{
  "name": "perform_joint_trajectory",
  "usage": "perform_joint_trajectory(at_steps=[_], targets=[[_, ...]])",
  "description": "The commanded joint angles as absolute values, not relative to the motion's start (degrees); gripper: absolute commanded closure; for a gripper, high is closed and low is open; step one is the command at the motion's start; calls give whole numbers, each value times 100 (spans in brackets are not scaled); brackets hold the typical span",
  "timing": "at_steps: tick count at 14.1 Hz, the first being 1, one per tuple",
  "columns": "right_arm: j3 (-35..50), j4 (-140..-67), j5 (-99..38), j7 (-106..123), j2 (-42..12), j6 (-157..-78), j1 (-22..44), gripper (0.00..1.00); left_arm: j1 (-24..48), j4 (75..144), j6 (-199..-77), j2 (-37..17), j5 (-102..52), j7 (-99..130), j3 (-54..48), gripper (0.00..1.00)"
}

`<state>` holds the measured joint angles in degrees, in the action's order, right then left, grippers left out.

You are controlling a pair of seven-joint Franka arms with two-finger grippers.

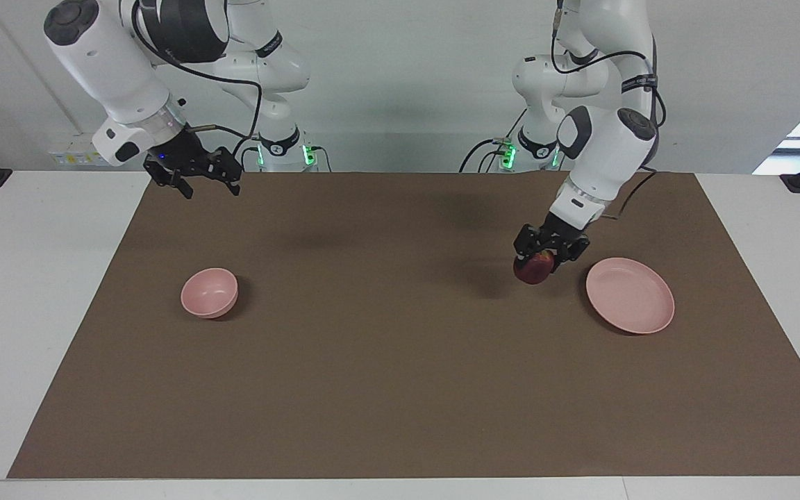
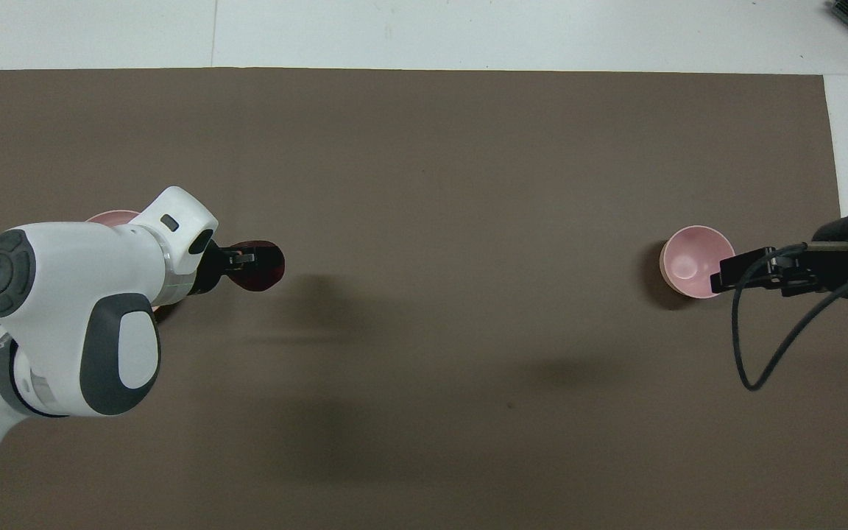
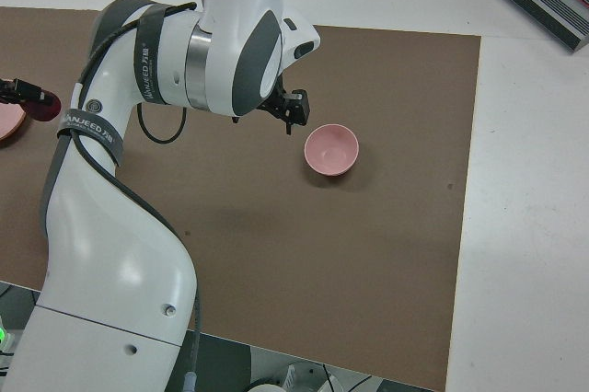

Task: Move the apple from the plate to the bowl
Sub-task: 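Lift the apple with the left gripper while the right gripper approaches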

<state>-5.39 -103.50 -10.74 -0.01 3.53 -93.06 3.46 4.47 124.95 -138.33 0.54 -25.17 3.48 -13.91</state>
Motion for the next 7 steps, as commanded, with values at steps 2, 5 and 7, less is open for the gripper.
perform_joint_trajectory(at_steps=[2, 5, 7], targets=[[-519, -10600, -2168, -481, 185, -9448, 255, 0, 457, 12287, -14105, 27, -3846, 413, -1897, 100], [-519, -10600, -2968, -1149, -17, -9457, 246, 0, 466, 12287, -14834, 18, -4970, 422, -2502, 100], [-519, -10556, -3312, -1667, -140, -9509, 325, 0, 457, 12287, -15378, 26, -5788, 422, -2986, 100]])
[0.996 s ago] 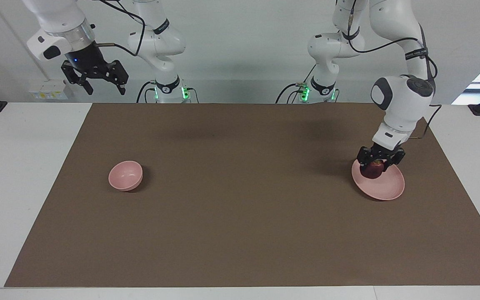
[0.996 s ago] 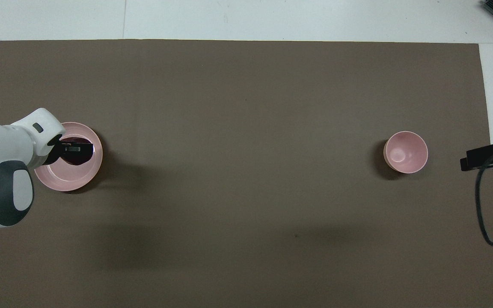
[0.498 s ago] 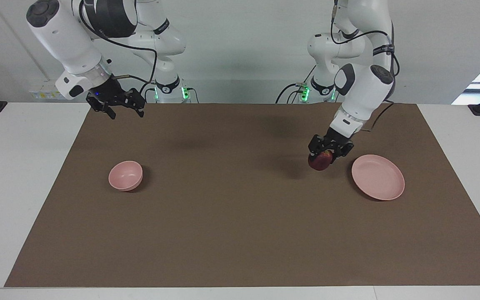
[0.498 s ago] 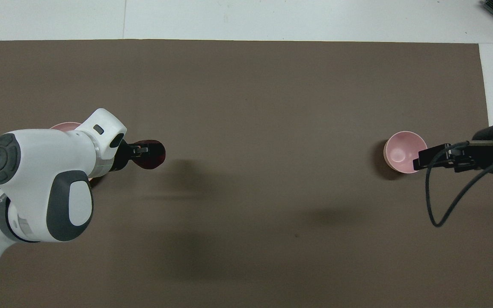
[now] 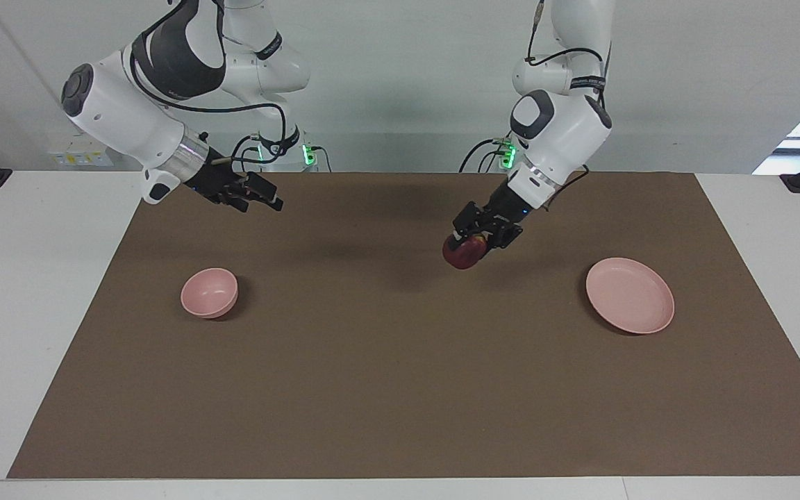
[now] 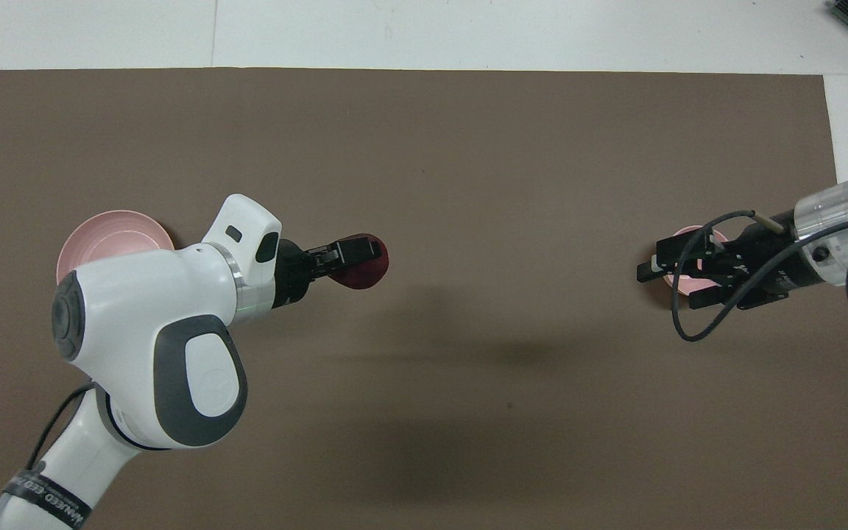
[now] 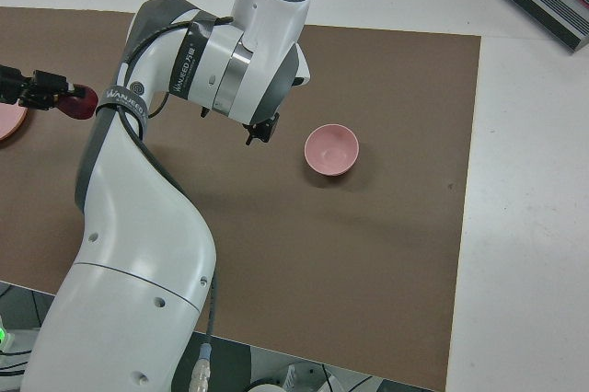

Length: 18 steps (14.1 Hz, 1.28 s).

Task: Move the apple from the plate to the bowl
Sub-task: 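Lift the apple with the left gripper while the right gripper approaches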

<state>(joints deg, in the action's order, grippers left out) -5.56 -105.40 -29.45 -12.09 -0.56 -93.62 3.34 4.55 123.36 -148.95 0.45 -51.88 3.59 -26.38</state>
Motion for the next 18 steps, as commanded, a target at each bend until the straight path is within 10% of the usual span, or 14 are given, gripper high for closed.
perform_joint_trajectory(at_steps=[1, 18], targets=[[-510, -10495, -3496, -2035, -193, -9579, 351, 0, 466, 12287, -15668, 26, -6096, 422, -3171, 100], [-492, -9923, -5300, -4579, -1081, -9905, 1450, 0, 510, 11654, -18308, -386, -7709, 404, -4825, 100]])
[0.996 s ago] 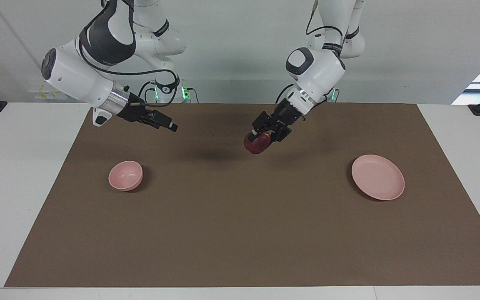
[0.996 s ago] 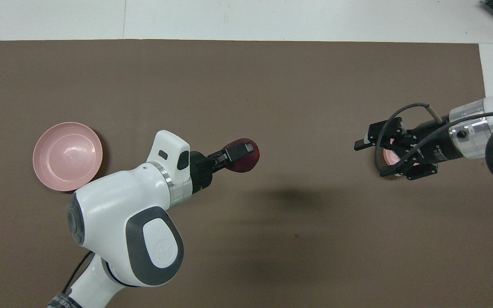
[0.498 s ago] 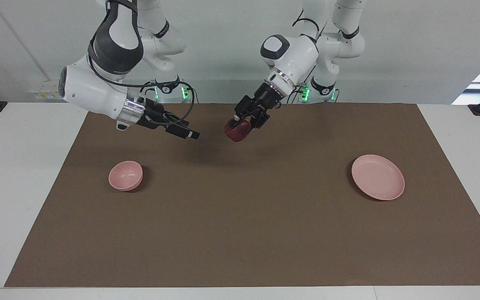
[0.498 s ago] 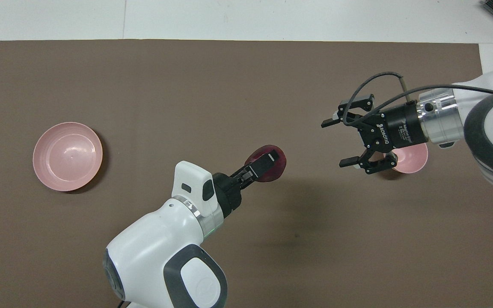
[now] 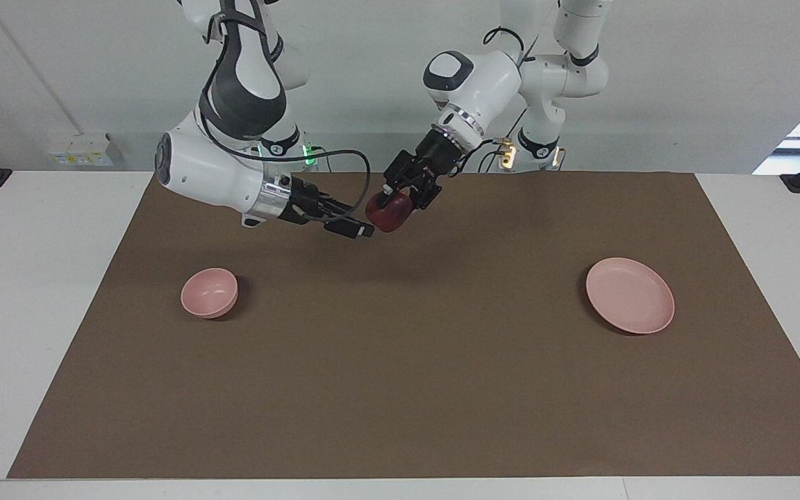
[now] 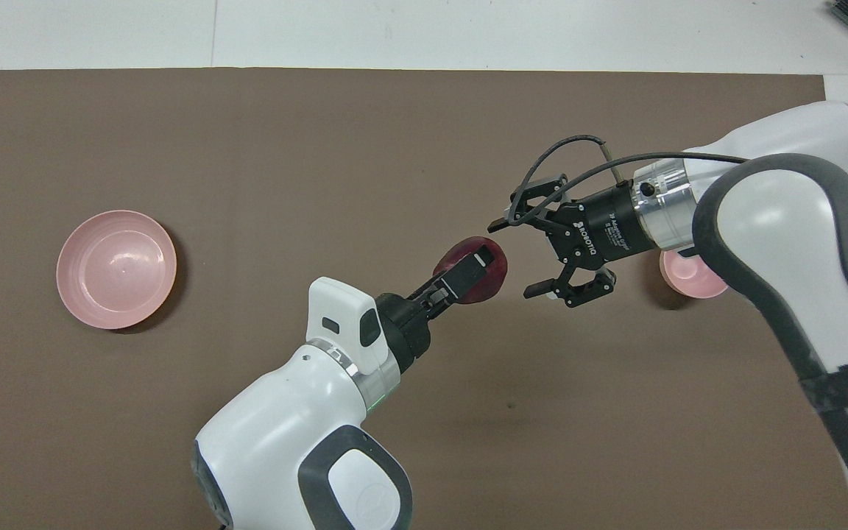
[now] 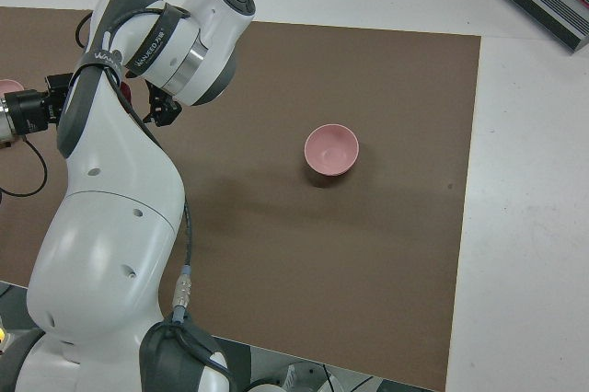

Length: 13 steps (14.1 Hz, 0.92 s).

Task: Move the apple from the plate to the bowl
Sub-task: 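Grasp the apple with the right gripper while the left gripper releases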

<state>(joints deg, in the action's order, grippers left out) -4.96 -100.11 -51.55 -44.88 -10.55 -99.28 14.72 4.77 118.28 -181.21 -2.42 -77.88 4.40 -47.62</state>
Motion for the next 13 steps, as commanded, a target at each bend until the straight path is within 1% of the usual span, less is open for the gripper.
perform_joint_trajectory(at_steps=[1, 13], targets=[[-492, -9923, -5317, -4579, -1081, -9923, 1476, 0, 510, 11654, -18316, -395, -7708, 404, -4834, 100], [-492, -9923, -5607, -4562, -1063, -9580, 1397, 0, 536, 11593, -18325, -404, -7585, 378, -4887, 100]])
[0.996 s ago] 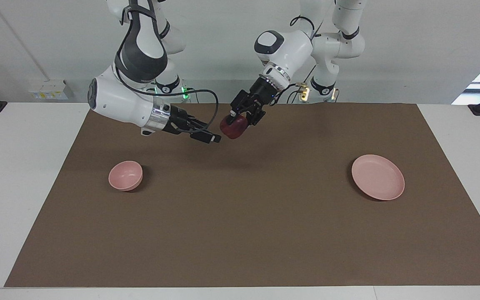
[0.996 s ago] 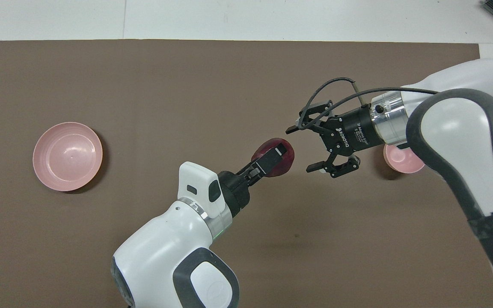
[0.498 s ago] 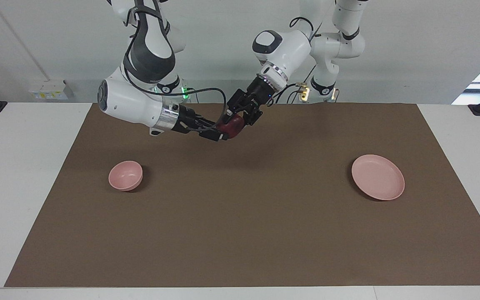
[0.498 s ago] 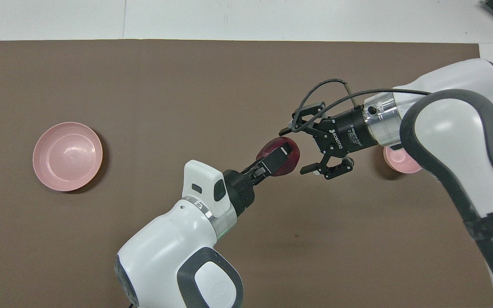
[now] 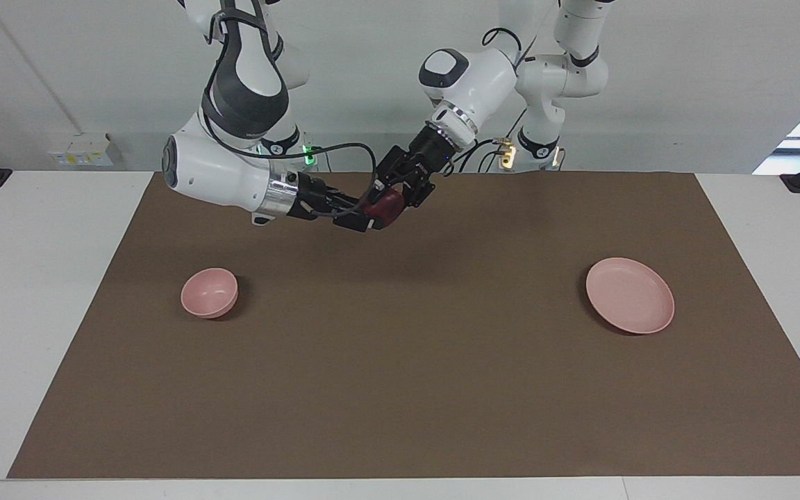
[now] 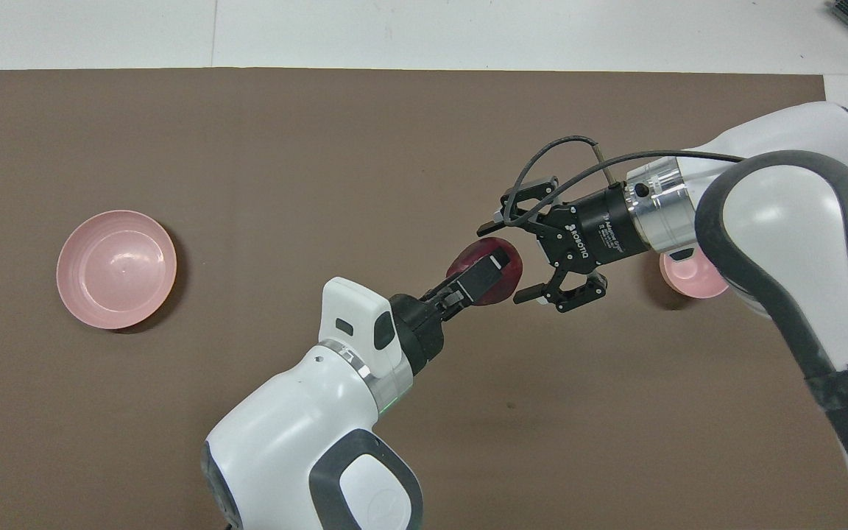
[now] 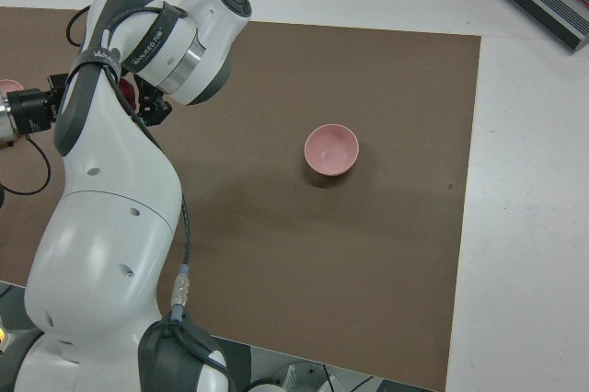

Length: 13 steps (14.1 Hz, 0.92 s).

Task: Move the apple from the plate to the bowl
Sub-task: 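Grasp the apple with the right gripper while the left gripper releases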

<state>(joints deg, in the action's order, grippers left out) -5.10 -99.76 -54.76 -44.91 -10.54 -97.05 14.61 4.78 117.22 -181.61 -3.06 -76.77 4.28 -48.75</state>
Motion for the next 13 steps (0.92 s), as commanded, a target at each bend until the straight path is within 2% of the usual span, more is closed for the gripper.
perform_joint_trajectory(at_steps=[1, 2, 3, 4, 10, 11, 12, 13], targets=[[-492, -9923, -5634, -4562, -1055, -9580, 1415, 10, 527, 11584, -18325, -413, -7533, 378, -4887, 100], [-492, -9923, -5651, -4570, -1055, -9580, 1415, 39, 536, 11575, -18325, -413, -7515, 378, -4895, 100], [-492, -9923, -5651, -4562, -1055, -9571, 1406, 77, 536, 11575, -18325, -413, -7515, 378, -4896, 100], [-492, -9905, -5643, -4562, -1063, -9571, 1406, 100, 536, 11575, -18325, -413, -7515, 378, -4896, 100], [-536, -9827, -5293, -4291, -1081, -9466, 1187, 100, 536, 11566, -18272, -413, -7515, 378, -4896, 100], [-545, -9757, -5021, -4167, -1081, -9466, 1160, 100, 536, 11566, -18255, -413, -7523, 404, -4904, 84], [-554, -9738, -4853, -4114, -1072, -9475, 1082, 100, 536, 11566, -18264, -413, -7523, 422, -4922, 52], [-571, -9738, -4773, -3965, -1064, -9475, 1011, 100, 536, 11558, -18255, -404, -7523, 431, -4931, 27]])
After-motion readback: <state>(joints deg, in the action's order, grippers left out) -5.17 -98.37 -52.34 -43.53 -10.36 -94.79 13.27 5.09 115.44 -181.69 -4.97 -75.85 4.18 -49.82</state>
